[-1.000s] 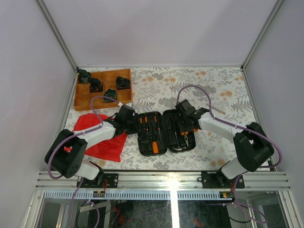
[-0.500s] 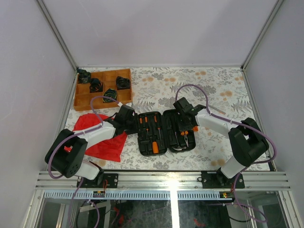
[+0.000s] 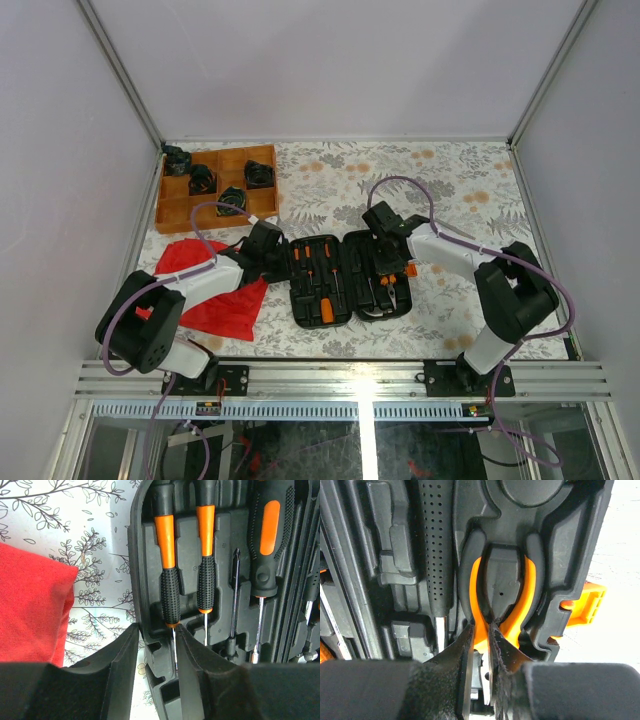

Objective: Sort the tools into containers
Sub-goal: Adjust the pliers in the storage box.

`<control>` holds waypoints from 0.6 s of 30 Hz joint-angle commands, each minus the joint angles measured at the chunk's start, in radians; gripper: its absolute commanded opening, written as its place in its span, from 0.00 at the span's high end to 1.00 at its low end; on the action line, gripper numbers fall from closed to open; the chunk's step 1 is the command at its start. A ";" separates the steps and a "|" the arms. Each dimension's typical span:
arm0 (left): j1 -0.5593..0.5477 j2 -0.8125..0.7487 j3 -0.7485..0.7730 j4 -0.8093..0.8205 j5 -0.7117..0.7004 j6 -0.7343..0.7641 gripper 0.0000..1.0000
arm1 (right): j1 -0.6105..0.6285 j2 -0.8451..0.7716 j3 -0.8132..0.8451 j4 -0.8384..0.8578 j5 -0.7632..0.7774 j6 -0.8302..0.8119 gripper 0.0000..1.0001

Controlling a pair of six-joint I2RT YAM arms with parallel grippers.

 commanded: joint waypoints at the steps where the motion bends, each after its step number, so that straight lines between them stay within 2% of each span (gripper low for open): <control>1: -0.007 0.011 0.013 0.062 0.023 0.015 0.69 | 0.014 0.217 -0.140 0.025 -0.023 0.036 1.00; 7: -0.011 0.039 0.013 0.077 0.021 0.010 0.71 | 0.037 0.272 -0.186 0.069 -0.020 0.091 1.00; 18: -0.024 0.063 0.022 0.083 0.018 0.006 0.73 | 0.100 0.404 -0.127 0.030 -0.010 0.153 1.00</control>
